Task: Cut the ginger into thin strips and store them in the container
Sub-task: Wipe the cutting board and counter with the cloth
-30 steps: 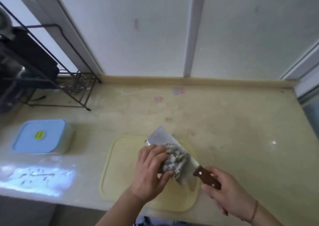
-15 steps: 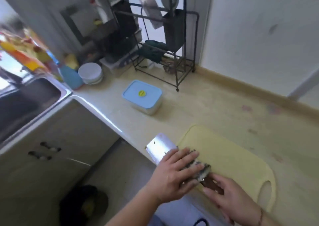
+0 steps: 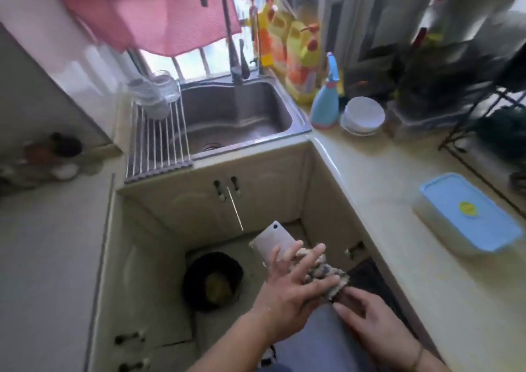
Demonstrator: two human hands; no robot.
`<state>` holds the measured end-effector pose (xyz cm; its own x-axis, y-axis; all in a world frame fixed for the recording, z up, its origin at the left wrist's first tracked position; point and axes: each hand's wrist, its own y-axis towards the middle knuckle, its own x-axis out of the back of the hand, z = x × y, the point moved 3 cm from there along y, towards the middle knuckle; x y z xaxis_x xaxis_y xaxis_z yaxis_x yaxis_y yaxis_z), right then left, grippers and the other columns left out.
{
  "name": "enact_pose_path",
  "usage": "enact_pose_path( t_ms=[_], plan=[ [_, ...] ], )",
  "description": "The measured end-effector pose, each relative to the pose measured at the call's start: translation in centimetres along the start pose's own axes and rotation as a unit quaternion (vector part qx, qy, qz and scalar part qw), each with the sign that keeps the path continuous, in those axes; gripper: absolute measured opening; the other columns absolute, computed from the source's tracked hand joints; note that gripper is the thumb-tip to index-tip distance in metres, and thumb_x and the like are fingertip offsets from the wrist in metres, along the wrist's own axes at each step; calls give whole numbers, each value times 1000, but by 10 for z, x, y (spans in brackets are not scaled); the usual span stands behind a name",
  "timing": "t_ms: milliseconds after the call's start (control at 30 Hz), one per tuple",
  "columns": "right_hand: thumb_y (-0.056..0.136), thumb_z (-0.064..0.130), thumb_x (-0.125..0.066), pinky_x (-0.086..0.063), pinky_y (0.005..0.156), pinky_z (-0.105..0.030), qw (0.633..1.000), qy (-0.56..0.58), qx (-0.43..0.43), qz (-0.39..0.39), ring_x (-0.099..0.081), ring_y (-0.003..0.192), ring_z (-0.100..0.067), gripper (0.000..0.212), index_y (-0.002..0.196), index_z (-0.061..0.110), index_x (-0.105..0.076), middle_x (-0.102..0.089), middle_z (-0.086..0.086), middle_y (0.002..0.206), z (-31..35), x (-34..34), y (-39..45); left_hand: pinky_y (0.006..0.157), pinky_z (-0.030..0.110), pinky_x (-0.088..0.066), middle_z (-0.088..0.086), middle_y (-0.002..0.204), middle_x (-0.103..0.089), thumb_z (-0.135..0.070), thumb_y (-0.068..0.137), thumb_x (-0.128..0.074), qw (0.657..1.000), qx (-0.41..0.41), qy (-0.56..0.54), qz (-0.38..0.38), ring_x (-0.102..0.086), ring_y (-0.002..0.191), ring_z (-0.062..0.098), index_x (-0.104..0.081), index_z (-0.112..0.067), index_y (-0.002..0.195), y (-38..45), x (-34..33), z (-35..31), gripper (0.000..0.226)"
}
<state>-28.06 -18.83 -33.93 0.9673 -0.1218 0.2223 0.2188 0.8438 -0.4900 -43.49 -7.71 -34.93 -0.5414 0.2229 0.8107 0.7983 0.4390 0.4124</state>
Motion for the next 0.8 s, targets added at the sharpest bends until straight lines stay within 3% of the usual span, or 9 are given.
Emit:
enact_pose_path(
  t_ms=[67, 167, 233, 267, 367, 533, 700, 767, 800],
  plan=[
    [91, 14, -70, -53, 76, -35, 998, -51, -16, 36, -66, 81, -10, 10, 101, 16, -73, -78, -9, 94, 7, -29, 41, 110, 42, -30, 2, 154, -46, -47, 105, -43, 996, 87, -13, -15, -45, 131, 29, -64, -41, 128, -19, 4, 37, 32],
    [93, 16, -68, -56, 72, -39, 991, -91, -54, 87, -71, 74, -16, 3, 93, 17, -71, -77, -17, 92, 16, -74, 97, 106, 47, -45, -1, 147, -55, -45, 102, -49, 973, 219, -70, 9, -57, 125, 29, -62, -38, 131, -55, -3, 93, 33],
    [98, 18, -62, -47, 47, -34, 980, -107, -96, 140, -58, 48, -21, 7, 93, 17, -68, -70, -10, 67, 19, -106, 126, 112, 48, -41, -3, 148, -53, -45, 96, -50, 942, 312, -124, 24, -54, 131, 28, -64, -34, 132, -82, -9, 122, 41],
    [99, 19, -60, -40, 40, -29, 974, -120, -110, 160, -49, 40, -20, 9, 94, 16, -66, -61, -6, 58, 19, -122, 138, 118, 40, -35, -7, 149, -49, -46, 94, -48, 925, 349, -150, 22, -49, 136, 25, -64, -31, 133, -95, -11, 135, 45],
    [100, 18, -58, -37, 43, -30, 962, -166, -106, 189, -47, 45, -23, 10, 93, 16, -65, -52, -1, 54, 21, -163, 169, 119, 14, -17, -13, 149, -42, -43, 92, -48, 883, 419, -212, 3, -37, 143, 14, -61, -26, 135, -131, -19, 174, 48],
    [101, 21, -56, -37, 36, -25, 951, -202, -116, 205, -46, 38, -17, 14, 114, 24, -62, -52, -7, 62, 31, -189, 196, 117, 10, -21, -24, 142, -42, -7, 90, -67, 838, 485, -243, -53, -38, 141, 11, -56, -24, 133, -177, -30, 236, 48],
    [101, 23, -56, -35, 35, -24, 949, -202, -134, 203, -45, 34, -17, 12, 111, 22, -63, -53, -9, 63, 43, -187, 214, 109, 3, -25, -1, 140, -49, 6, 91, -64, 808, 543, -210, -96, -45, 135, 18, -58, -14, 132, -199, -44, 295, 45],
    [100, 26, -58, -36, 38, -25, 951, -198, -143, 189, -46, 39, -17, 8, 105, 25, -65, -53, -5, 61, 43, -181, 218, 101, 3, -33, 5, 135, -56, 4, 96, -61, 759, 608, -201, -122, -51, 128, 16, -63, -7, 131, -206, -47, 314, 37],
    [100, 27, -58, -37, 38, -25, 952, -197, -146, 181, -46, 42, -17, 7, 103, 25, -65, -53, -4, 60, 43, -179, 219, 97, 8, -36, 9, 132, -60, 0, 98, -59, 713, 654, -207, -145, -54, 124, 18, -63, -3, 131, -212, -49, 322, 33]
  ],
)
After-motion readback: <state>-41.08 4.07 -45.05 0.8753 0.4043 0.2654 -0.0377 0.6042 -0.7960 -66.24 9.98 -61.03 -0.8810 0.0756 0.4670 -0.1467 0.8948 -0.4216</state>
